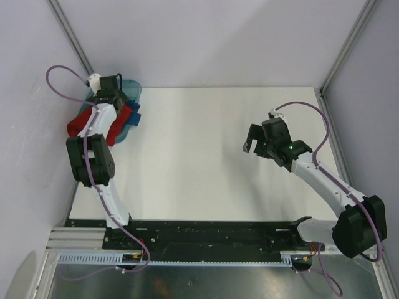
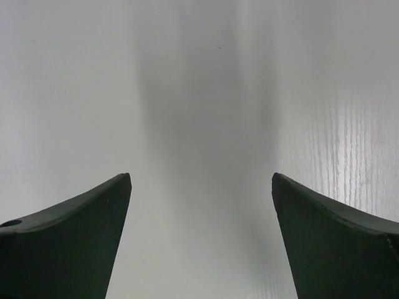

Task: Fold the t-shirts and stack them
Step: Grab crumpled tshirt from bin with the left arm

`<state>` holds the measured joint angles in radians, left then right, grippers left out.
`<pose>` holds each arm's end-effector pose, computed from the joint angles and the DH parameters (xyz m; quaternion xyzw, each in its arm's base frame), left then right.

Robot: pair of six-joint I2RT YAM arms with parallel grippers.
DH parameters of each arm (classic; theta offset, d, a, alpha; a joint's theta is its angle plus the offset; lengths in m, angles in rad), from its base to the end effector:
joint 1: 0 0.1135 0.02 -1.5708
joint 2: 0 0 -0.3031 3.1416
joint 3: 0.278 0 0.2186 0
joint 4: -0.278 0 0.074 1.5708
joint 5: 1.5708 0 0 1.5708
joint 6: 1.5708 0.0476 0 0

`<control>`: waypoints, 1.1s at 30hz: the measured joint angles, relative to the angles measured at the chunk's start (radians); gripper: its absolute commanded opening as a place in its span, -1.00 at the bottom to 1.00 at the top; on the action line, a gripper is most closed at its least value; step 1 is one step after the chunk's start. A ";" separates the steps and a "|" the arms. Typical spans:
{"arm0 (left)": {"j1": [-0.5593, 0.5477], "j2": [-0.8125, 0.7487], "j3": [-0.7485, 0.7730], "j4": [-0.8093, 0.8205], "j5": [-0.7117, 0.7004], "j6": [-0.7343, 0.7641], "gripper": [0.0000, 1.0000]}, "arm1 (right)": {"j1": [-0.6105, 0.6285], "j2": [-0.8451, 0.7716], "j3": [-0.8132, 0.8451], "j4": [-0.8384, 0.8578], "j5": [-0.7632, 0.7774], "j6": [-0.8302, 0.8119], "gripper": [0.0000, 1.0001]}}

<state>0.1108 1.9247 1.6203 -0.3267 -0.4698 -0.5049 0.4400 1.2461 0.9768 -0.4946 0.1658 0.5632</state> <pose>0.4325 0.0698 0.3233 -0.3632 0.7945 0.1173 0.4724 0.2108 0.0905 0.3190 0.0889 0.9128 0.1213 0.3797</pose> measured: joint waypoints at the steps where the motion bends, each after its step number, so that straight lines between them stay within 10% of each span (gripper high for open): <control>1: 0.002 0.014 0.003 0.000 0.000 -0.009 0.79 | 0.000 0.001 0.000 0.000 -0.002 -0.004 0.99; 10: 0.031 0.088 0.009 0.004 0.002 -0.102 -0.93 | -0.003 0.002 0.000 -0.001 -0.007 -0.026 0.99; 22: -0.016 -0.245 -0.179 0.075 0.010 -0.057 -1.00 | -0.004 0.004 0.000 0.019 -0.024 -0.026 0.98; 33: -0.379 -0.684 -0.277 0.165 0.032 0.055 -1.00 | -0.032 -0.016 0.000 0.024 -0.021 -0.024 0.98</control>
<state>-0.2684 1.2407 1.3434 -0.1616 -0.4381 -0.4496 0.4080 1.2304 0.9768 -0.4706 0.1448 0.5396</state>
